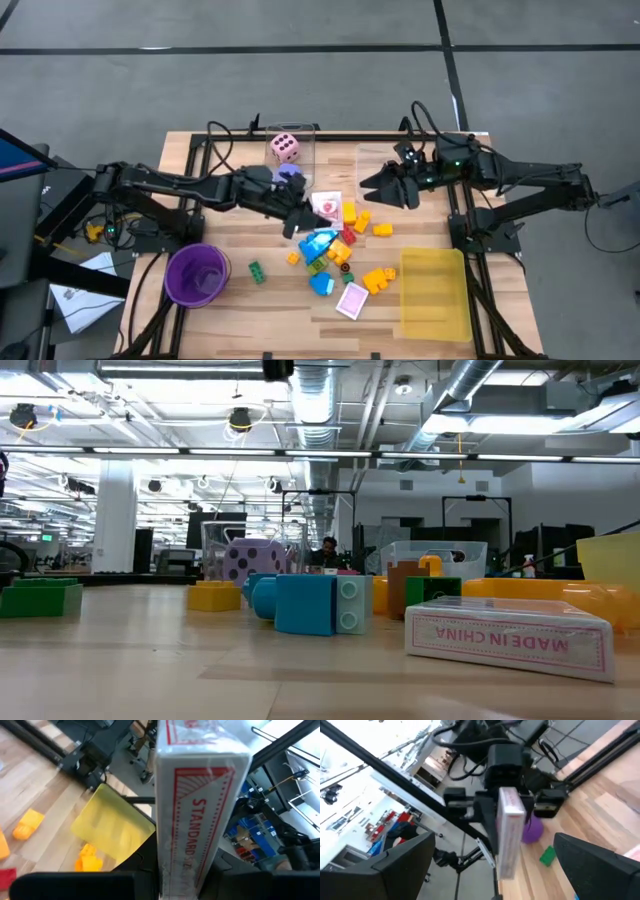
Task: Pick & Place Toys
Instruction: Put the red deck of cards into the right transparent bin
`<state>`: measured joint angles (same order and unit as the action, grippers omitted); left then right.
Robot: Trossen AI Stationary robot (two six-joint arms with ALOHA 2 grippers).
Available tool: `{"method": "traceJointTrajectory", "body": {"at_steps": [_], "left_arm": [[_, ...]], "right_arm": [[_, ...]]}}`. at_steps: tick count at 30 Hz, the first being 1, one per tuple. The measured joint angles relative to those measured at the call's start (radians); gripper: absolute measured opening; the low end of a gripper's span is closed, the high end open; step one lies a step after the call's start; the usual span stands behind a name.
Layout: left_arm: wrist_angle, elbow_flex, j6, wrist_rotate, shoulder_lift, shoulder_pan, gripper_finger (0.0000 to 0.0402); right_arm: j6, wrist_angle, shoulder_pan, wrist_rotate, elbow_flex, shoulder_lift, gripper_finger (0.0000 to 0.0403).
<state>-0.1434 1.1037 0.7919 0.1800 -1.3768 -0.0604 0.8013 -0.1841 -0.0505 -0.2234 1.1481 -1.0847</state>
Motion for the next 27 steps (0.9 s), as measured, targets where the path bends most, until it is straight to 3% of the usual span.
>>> {"method": "traceJointTrajectory", "body": {"at_steps": [8, 17, 27], "left_arm": [[0.006, 0.022, -0.027, 0.000, 0.000, 0.000, 0.0070], [0.009, 0.022, -0.028, 0.000, -0.001, 0.000, 0.0070], [0.009, 0.022, -0.028, 0.000, -0.001, 0.000, 0.0070]], "right_arm": [[0.004, 0.031, -0.027, -0.013, 0.000, -0.072, 0.0399], [0.051, 0.204, -0.022, -0.071, 0.000, -0.149, 0.0399], [0.055, 0.223, -0.015, -0.068, 0.000, -0.149, 0.0399]]}}
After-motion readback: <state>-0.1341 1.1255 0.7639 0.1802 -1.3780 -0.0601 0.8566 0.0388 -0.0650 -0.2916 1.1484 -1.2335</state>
